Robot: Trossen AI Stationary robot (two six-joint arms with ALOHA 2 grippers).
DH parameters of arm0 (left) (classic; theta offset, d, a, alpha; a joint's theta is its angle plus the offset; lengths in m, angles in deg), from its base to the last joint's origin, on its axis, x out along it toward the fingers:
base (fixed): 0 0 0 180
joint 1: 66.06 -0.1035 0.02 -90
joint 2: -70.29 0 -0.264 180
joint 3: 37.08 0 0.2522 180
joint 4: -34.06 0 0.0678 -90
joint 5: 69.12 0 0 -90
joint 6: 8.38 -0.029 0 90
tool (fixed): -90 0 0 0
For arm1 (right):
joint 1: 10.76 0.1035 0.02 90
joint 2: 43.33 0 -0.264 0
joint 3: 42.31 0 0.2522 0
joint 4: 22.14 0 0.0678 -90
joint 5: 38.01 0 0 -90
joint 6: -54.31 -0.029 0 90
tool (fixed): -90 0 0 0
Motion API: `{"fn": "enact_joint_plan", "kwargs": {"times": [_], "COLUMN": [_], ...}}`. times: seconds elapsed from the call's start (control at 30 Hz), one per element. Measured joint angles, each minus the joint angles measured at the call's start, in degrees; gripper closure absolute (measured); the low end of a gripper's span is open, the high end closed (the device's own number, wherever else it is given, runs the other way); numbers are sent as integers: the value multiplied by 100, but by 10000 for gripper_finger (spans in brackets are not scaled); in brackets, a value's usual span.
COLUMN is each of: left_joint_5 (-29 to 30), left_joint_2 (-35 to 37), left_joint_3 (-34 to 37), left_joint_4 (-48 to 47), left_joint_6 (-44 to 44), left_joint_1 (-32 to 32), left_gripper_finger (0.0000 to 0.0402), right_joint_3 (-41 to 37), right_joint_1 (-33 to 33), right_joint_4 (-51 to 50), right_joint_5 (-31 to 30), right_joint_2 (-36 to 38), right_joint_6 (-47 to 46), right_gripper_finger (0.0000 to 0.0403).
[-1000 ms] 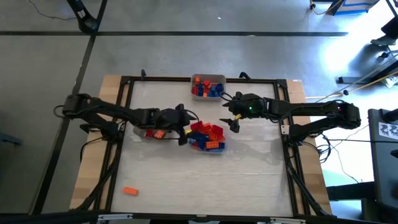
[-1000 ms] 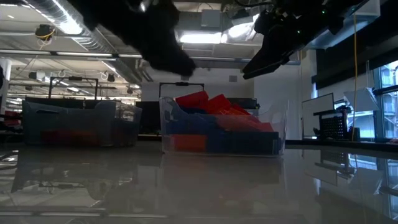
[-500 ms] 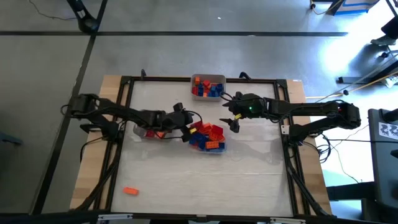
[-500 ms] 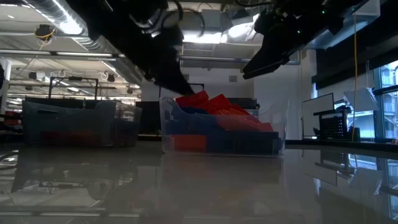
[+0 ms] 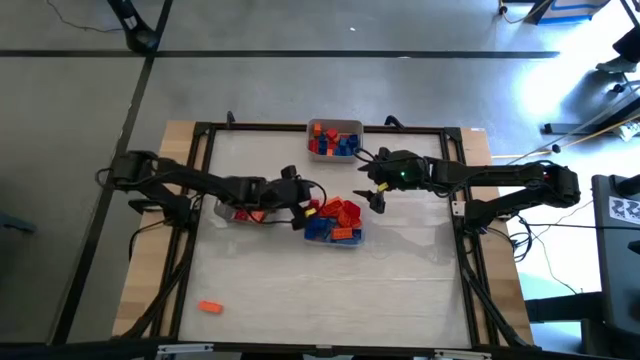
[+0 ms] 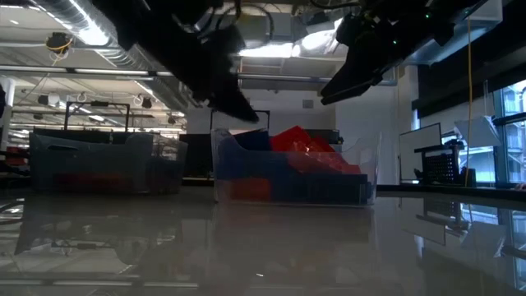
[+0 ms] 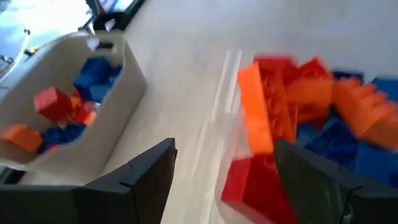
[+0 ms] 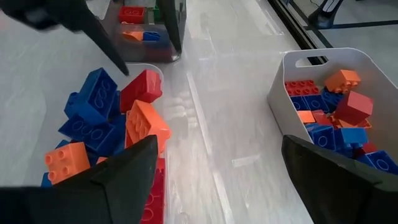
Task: Sort blocks by size
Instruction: Put the big orange game piece into the transparent bin
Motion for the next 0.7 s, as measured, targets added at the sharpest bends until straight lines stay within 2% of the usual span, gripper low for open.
{"fn": "enact_joint_plan", "kwargs": {"times": [0.17, 0.37, 0.53, 0.7], "left_joint_5": [-2, -9, -39, -206], "left_joint_2": [614, 1489, 2003, 2060], "left_joint_3": [-291, -410, -412, -412], "left_joint_4": [-602, -1880, -3274, -4299], "left_joint_6": [12, 183, 924, 1830], "left_joint_1": [257, 987, 1813, 2757], "left_gripper_finger": [144, 144, 144, 144], "right_joint_3": [2, 2, 2, 2], "right_joint_1": [0, 0, 0, 0], "right_joint_4": [-38, -30, -16, -23], "right_joint_5": [0, -2, -2, -2], "right_joint_2": [0, 0, 0, 0], "right_joint_6": [1, 1, 1, 1], "right_gripper_finger": [62, 62, 62, 62]}}
